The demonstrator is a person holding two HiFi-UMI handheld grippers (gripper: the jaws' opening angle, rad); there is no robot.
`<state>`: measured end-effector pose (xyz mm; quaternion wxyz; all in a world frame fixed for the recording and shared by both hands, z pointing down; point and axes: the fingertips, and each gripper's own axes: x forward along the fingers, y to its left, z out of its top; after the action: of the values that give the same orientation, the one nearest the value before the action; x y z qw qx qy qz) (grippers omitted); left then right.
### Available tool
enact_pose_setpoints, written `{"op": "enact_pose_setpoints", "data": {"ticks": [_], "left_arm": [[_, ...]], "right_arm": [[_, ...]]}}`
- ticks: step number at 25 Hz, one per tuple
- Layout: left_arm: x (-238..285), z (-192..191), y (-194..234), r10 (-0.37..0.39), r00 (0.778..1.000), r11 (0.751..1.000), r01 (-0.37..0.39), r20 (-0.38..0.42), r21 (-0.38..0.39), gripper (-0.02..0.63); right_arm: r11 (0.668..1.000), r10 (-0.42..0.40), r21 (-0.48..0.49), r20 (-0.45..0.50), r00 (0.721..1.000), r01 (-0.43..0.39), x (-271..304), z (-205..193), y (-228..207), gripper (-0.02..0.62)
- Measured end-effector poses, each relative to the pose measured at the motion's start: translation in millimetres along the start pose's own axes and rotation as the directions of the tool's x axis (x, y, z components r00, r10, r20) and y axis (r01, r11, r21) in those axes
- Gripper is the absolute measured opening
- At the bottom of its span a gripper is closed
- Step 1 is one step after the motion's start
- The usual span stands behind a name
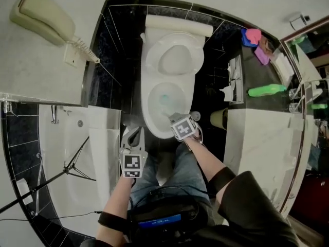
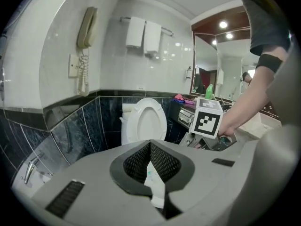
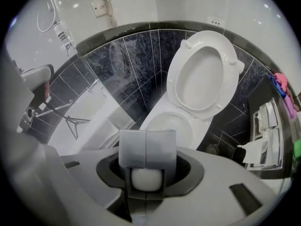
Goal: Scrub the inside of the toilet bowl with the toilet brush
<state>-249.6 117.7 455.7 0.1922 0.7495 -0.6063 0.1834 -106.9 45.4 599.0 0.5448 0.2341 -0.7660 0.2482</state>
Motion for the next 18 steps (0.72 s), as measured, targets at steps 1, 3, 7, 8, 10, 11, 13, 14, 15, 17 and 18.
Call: {"op": "enact_pose_setpoints", "data": {"ticks": [1,3,7,8,10,11,13,14,15,17,18], "left_arm": [[-5,7,0,-0.009,1.000,1.000,0.009,0.007,0.010,-0.002],[-14,20,-1,-0.027,0.999,0.999,0.027,0.021,0.028,-0.002],[-26,44,-8,-0.068,0.997,0.997,0.067,0.038,0.044,-0.002],[-29,49,-12,-0.082,0.996,0.996,0.080,0.039,0.050,-0.002],[-36,56,-24,-0.107,0.994,0.992,0.105,0.032,0.071,-0.002],[-39,59,-30,-0.116,0.993,0.990,0.114,0.027,0.080,-0.002],[-44,65,-40,-0.122,0.992,0.989,0.119,0.024,0.091,-0.002],[-45,69,-44,-0.118,0.993,0.989,0.115,0.025,0.094,-0.002],[-46,73,-48,-0.111,0.993,0.989,0.107,0.029,0.098,-0.002],[-47,78,-57,-0.091,0.995,0.991,0.087,0.036,0.106,-0.002],[-48,79,-60,-0.079,0.996,0.991,0.075,0.038,0.110,-0.002]], "right_arm": [[1.000,-0.003,-0.003,0.004,1.000,0.003,-10,1,2,0.178],[1.000,-0.005,-0.006,0.023,1.000,0.005,-29,6,8,0.178],[1.000,-0.007,0.010,0.046,0.999,0.006,-66,13,16,0.178],[1.000,-0.005,0.006,0.040,0.999,0.005,-75,12,18,0.178],[1.000,0.000,-0.010,0.027,1.000,0.000,-91,9,23,0.178],[1.000,-0.001,-0.021,0.023,1.000,0.001,-98,6,25,0.178],[0.999,0.012,-0.037,0.007,1.000,-0.012,-110,0,27,0.178],[0.999,0.025,-0.045,-0.007,1.000,-0.025,-115,-4,28,0.178],[0.998,0.031,-0.059,-0.021,0.999,-0.033,-118,-9,28,0.178],[0.993,0.022,-0.116,-0.024,0.999,-0.024,-124,-15,24,0.178],[0.989,0.016,-0.146,-0.016,1.000,-0.019,-127,-16,22,0.178]]}}
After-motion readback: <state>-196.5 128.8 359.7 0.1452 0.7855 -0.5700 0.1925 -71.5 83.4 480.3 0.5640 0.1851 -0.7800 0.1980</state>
